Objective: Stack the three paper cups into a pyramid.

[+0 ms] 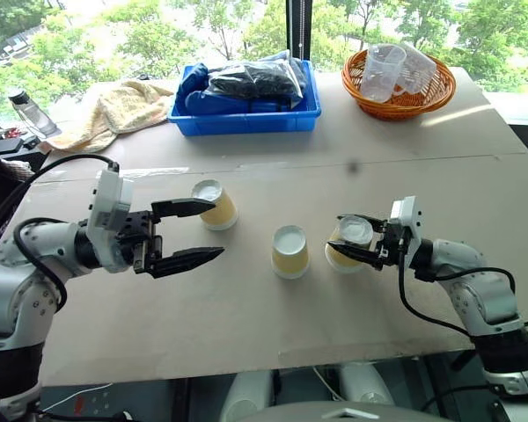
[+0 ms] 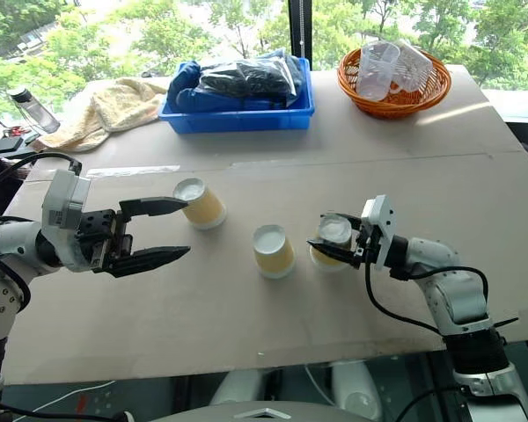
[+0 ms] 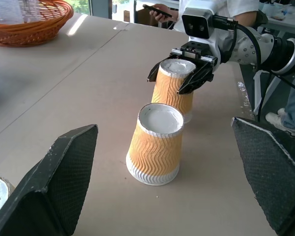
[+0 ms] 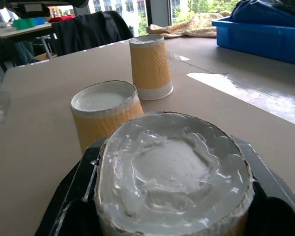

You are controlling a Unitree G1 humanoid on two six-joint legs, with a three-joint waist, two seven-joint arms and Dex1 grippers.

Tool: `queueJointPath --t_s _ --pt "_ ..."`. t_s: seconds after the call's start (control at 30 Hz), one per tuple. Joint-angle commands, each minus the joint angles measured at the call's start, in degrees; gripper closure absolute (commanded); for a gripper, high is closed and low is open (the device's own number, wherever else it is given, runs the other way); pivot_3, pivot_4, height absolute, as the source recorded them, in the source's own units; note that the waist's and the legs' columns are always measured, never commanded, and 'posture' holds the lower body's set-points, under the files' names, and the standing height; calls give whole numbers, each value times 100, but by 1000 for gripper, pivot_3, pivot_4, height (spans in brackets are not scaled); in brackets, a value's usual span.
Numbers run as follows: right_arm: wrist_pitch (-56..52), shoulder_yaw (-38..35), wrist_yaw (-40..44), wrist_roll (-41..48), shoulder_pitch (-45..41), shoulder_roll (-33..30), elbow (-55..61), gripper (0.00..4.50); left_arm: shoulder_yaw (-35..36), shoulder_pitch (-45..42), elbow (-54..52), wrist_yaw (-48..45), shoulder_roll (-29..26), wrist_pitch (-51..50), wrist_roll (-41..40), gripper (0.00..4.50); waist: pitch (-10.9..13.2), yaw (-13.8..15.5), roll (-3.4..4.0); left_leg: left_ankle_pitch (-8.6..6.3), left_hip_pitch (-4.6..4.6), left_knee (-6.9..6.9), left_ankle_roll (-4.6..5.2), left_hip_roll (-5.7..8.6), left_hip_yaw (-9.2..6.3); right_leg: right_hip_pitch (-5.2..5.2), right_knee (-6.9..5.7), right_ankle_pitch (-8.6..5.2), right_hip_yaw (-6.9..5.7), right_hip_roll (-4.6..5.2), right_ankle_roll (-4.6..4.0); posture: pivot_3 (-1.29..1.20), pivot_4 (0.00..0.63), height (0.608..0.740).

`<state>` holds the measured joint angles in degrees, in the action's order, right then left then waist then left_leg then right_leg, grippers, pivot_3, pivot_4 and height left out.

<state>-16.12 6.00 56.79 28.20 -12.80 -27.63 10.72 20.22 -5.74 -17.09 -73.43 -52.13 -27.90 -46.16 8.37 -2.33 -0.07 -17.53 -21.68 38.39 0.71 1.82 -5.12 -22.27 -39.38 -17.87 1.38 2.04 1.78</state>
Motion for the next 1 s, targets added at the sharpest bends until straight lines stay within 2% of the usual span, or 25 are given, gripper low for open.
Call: queueJointPath --t_s 0.03,0.47,0.53,0.63,0.93,1.0 --pt "8 63 1 62 -28 143 184 2315 62 -82 -61 -41 -76 65 4 0 0 11 0 0 1 1 0 0 -1 0 -4 0 0 0 0 0 150 740" --pt "731 497 72 -712 -96 341 -419 2315 86 -145 -40 -112 -152 8 17 0 0 3 -1 2 -3 4 -4 4 2 -11 -13 0 5 0 0 0 150 740" --pt "712 435 95 -621 -93 355 -401 1286 106 -126 -51 -109 -158 4 17 0 0 6 -2 2 -2 5 -4 4 3 -11 -16 0 6 0 0 0 150 740" --pt "816 316 135 -525 -113 368 -378 33 117 -111 -63 -110 -160 -3 13 0 0 8 -1 3 -3 6 -5 4 3 -13 -19 0 6 0 0 0 150 740" --pt "755 -354 396 97 151 -79 274 33 210 60 153 -91 -88 90 117 0 0 15 -1 3 -7 6 -5 4 8 -21 -25 0 11 1 0 0 150 740" --pt "395 -612 310 582 276 -203 692 33 281 126 189 32 -43 14 78 0 1 19 0 3 -8 5 -5 4 7 -22 -25 -1 10 1 0 0 150 740"
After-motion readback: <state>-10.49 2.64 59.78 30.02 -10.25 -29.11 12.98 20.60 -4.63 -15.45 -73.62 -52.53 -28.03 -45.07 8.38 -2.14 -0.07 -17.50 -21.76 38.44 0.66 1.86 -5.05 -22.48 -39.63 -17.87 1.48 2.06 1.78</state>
